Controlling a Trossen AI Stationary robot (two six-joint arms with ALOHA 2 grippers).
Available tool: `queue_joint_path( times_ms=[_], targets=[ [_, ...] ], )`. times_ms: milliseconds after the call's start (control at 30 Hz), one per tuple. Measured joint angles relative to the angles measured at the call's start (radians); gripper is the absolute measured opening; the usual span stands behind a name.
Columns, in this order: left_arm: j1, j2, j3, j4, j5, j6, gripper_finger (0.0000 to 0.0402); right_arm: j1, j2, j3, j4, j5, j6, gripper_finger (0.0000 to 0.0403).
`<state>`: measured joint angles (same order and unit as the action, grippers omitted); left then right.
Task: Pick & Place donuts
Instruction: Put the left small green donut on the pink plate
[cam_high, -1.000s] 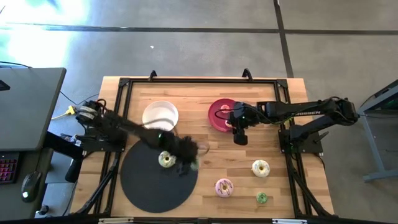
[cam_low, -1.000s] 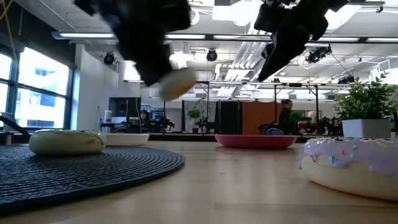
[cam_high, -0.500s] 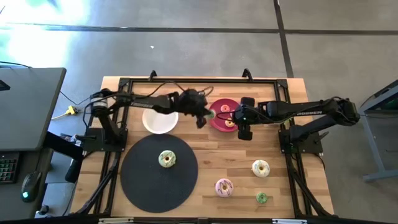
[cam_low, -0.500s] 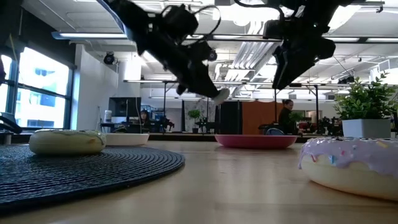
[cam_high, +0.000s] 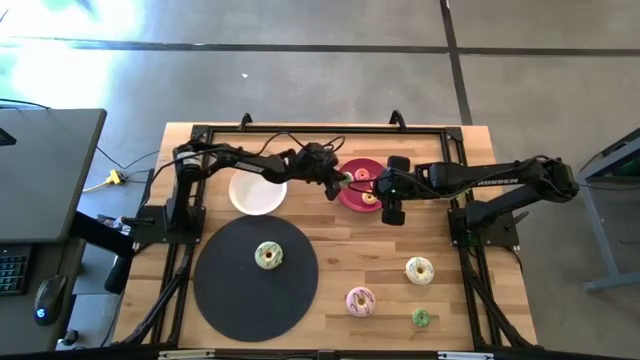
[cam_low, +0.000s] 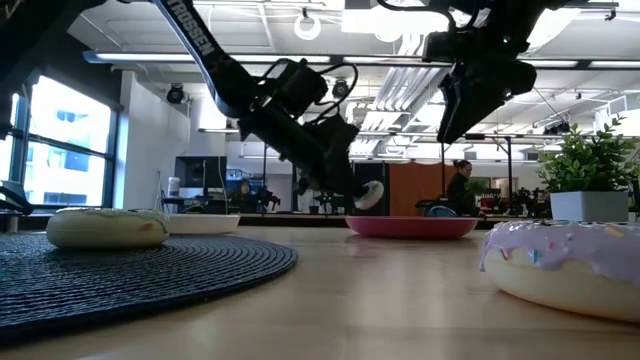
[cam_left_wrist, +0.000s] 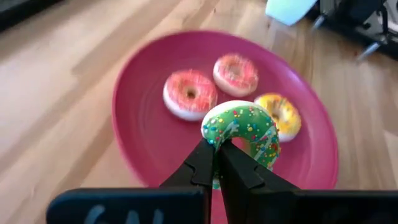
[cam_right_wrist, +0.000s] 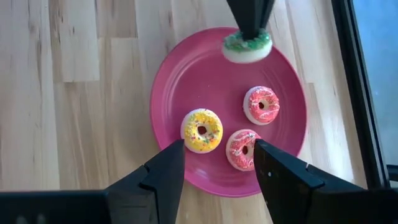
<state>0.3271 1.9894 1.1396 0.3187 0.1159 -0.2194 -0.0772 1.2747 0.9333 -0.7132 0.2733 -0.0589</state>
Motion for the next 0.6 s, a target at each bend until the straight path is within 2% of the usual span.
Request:
queue_joint_path(
  times_ms=[133, 267, 433, 600],
  targets=[
    [0.000, 0.008, 0.007, -0.020, -0.004, 0.020, 0.0025, 0.000, 0.000, 0.000, 0.000, -0.028, 0.032, 0.0181],
    [0.000, 0.007, 0.010, -0.033, -0.061, 0.037, 0.0073, 0.000, 0.000, 0.000, 0.000, -0.044, 0.035, 0.0181],
    [0.000, 0.007, 0.009, -0.064, -0.066, 0.032, 0.0130, 0.000, 0.000, 0.000, 0.001, -0.045, 0.035, 0.0181],
    [0.000, 0.007, 0.009, -0.090, -0.052, 0.032, 0.0155, 0.000, 0.000, 0.000, 0.005, -0.044, 0.035, 0.0181]
  ],
)
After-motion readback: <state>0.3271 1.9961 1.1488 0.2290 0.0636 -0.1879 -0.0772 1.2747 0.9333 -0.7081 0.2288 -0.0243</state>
